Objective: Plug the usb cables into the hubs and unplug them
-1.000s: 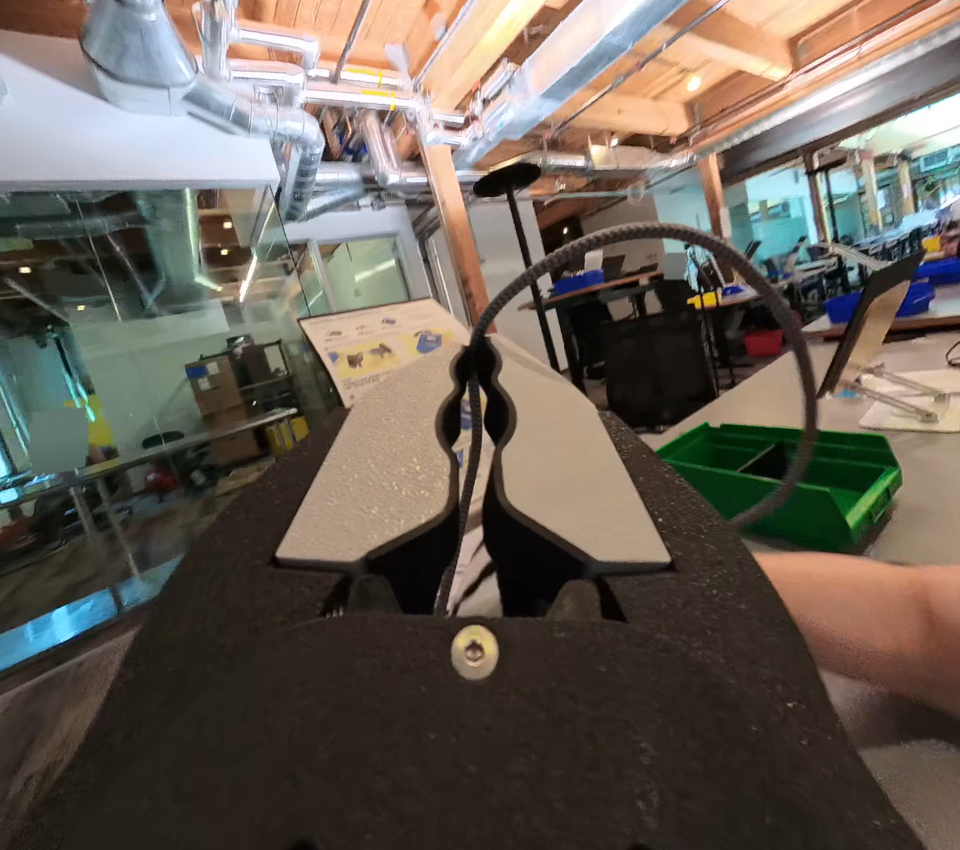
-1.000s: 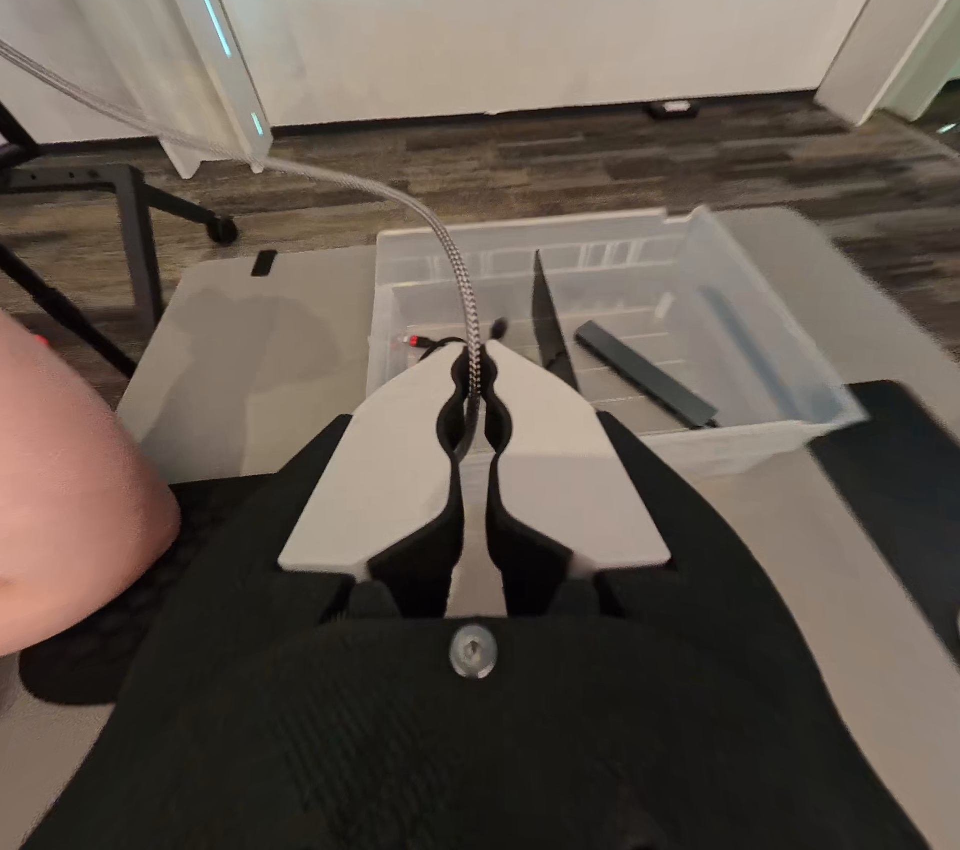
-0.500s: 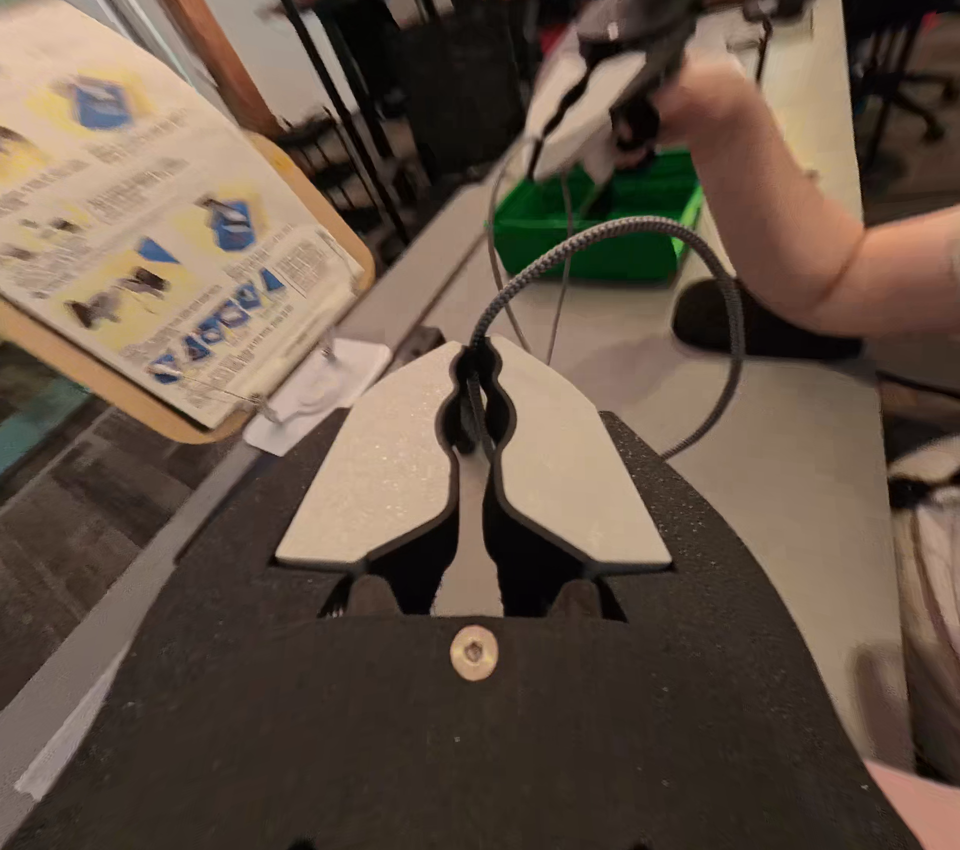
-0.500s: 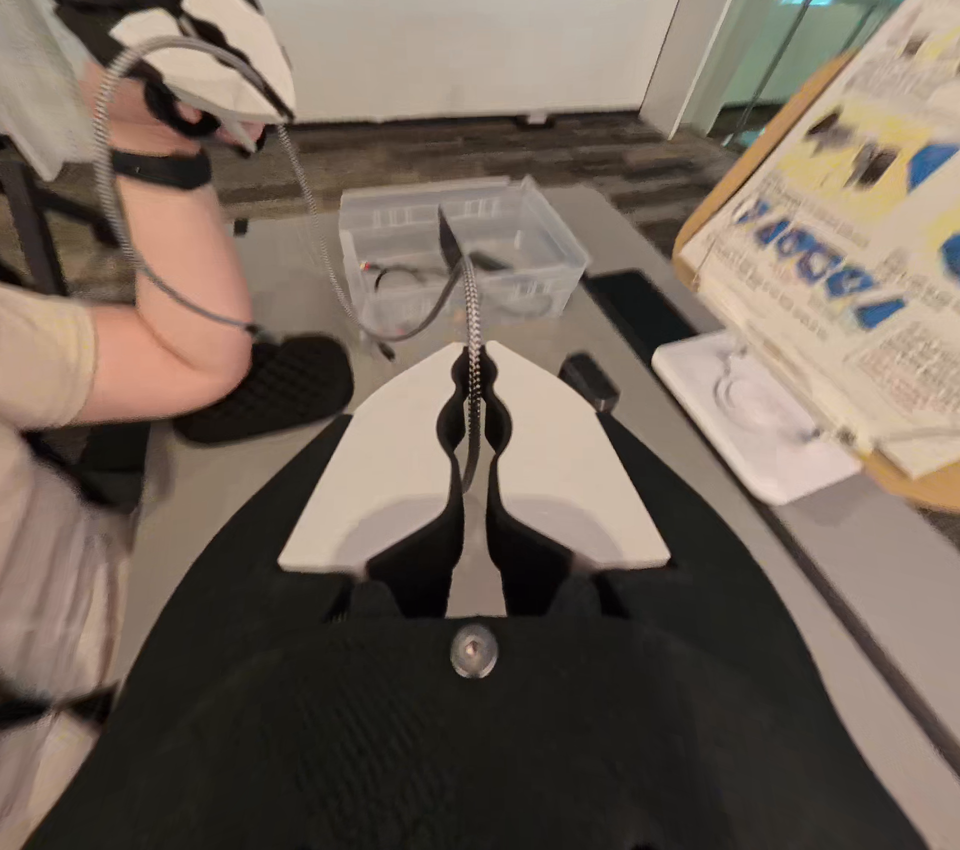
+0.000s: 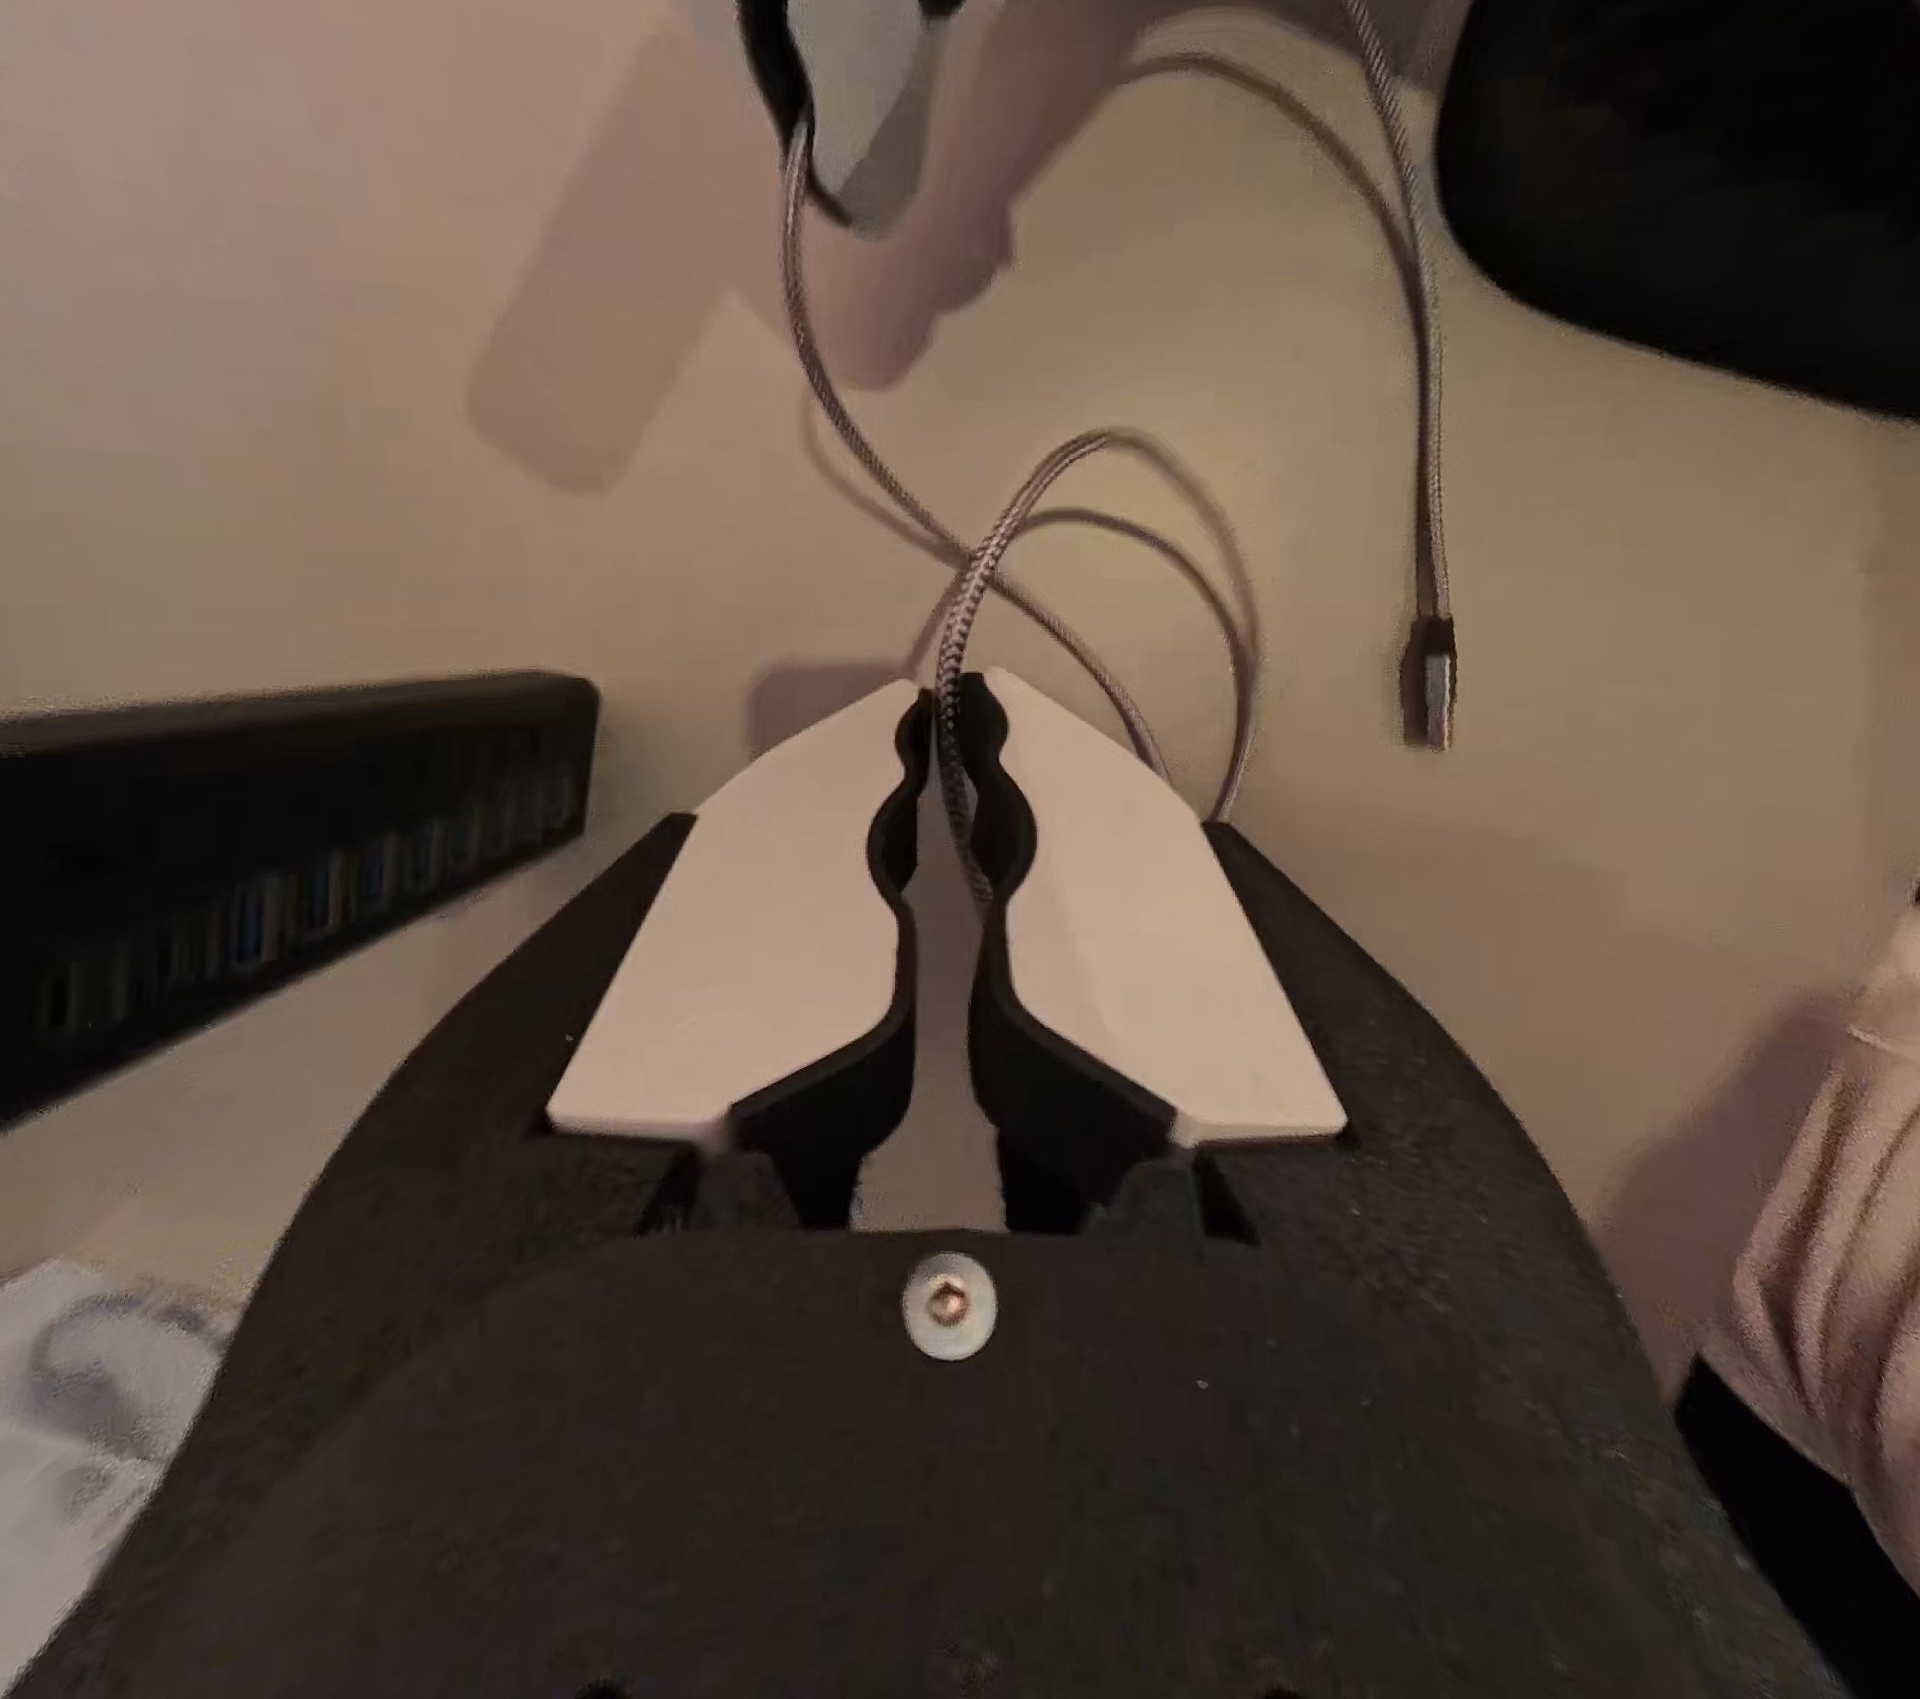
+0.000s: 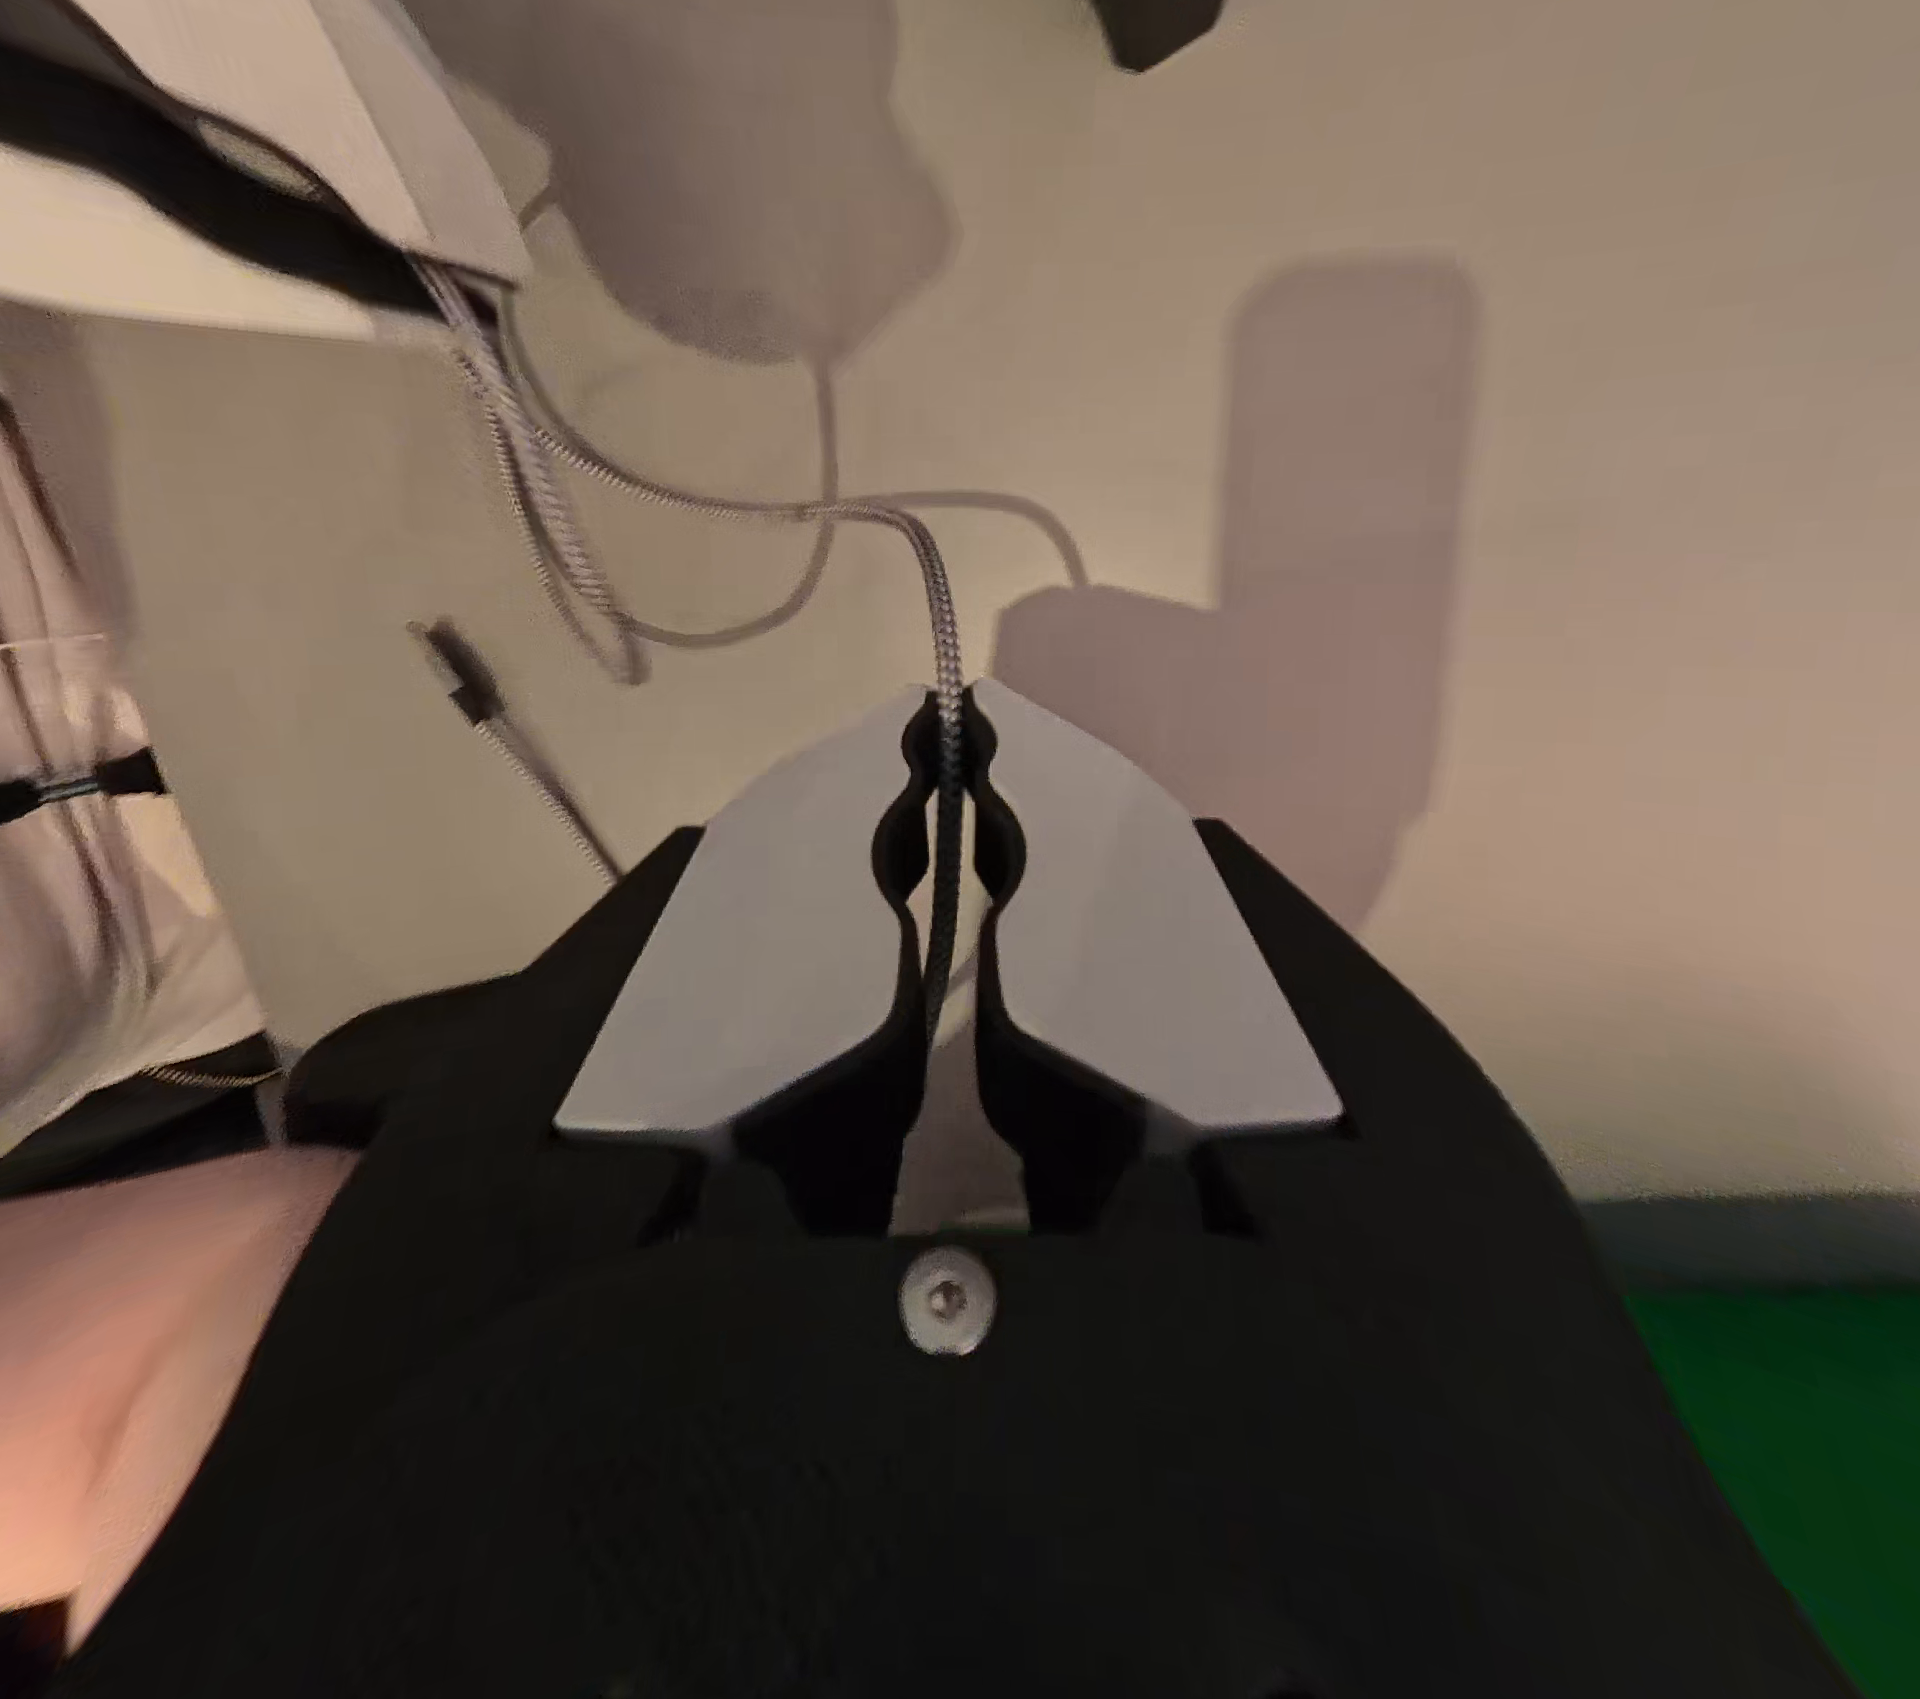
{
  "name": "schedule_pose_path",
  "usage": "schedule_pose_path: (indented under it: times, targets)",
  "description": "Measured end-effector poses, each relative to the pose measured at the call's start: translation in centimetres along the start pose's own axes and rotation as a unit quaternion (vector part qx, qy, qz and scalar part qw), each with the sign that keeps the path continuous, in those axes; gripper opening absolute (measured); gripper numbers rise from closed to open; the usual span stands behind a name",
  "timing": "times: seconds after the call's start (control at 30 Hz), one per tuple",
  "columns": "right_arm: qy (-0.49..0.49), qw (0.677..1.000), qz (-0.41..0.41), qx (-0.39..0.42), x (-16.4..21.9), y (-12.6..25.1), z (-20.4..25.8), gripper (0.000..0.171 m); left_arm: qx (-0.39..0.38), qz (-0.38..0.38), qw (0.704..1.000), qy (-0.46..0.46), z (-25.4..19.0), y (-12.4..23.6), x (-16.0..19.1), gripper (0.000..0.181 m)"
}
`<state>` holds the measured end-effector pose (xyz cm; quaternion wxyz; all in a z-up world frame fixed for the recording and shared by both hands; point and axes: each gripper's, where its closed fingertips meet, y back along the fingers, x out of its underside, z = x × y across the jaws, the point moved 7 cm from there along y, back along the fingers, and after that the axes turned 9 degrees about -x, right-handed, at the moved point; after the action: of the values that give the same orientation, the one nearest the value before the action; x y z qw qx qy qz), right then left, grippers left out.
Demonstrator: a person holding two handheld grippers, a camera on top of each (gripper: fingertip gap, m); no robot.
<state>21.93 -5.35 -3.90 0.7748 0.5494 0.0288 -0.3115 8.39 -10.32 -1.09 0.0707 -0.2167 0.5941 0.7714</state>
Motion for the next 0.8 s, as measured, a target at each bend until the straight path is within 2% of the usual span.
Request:
schedule_pose_path:
  times: [0.03,0.1,0.13,0.3,0.43,0.53,0.6,0.7,0.73,0.8]
  targets:
    - [0.003,1.000,-0.011,0.004,0.0,-0.2,-0.6,0.011,-0.002,-0.011,1.000,0.002,0.2,-0.5,-0.3,0.015]
    - [-0.006,1.000,-0.016,0.018,0.3,-0.3,-1.6,0.030,-0.021,-0.016,1.000,0.002,0.7,-0.7,-0.5,0.043]
    - [-0.016,0.999,-0.011,0.031,0.6,-0.2,-2.1,0.034,-0.034,-0.022,0.999,0.000,0.9,-0.5,-0.6,0.052]
    - [-0.005,0.996,-0.041,0.082,0.3,1.4,-2.7,0.038,-0.086,-0.081,0.993,0.011,2.2,3.5,-0.7,0.049]
    - [0.028,0.987,-0.085,0.135,-0.5,4.0,-1.5,0.039,-0.157,-0.124,0.979,0.028,3.4,10.9,1.8,0.047]
    - [0.063,0.973,-0.126,0.182,-1.0,6.4,0.1,0.040,-0.245,-0.136,0.955,0.101,5.0,17.3,7.4,0.042]
    - [0.081,0.965,-0.145,0.203,-1.0,7.6,1.1,0.042,-0.316,-0.088,0.930,0.166,6.3,19.7,13.3,0.036]
    - [0.089,0.958,-0.153,0.225,-0.7,8.6,1.9,0.045,-0.370,0.055,0.895,0.243,8.4,20.4,21.8,0.026]
    - [0.089,0.958,-0.153,0.225,-0.5,8.7,2.0,0.045,-0.361,0.082,0.892,0.260,9.1,20.1,23.8,0.023]
    - [0.086,0.960,-0.149,0.222,-0.1,8.7,1.9,0.046,-0.327,0.074,0.899,0.281,10.9,18.9,26.0,0.020]
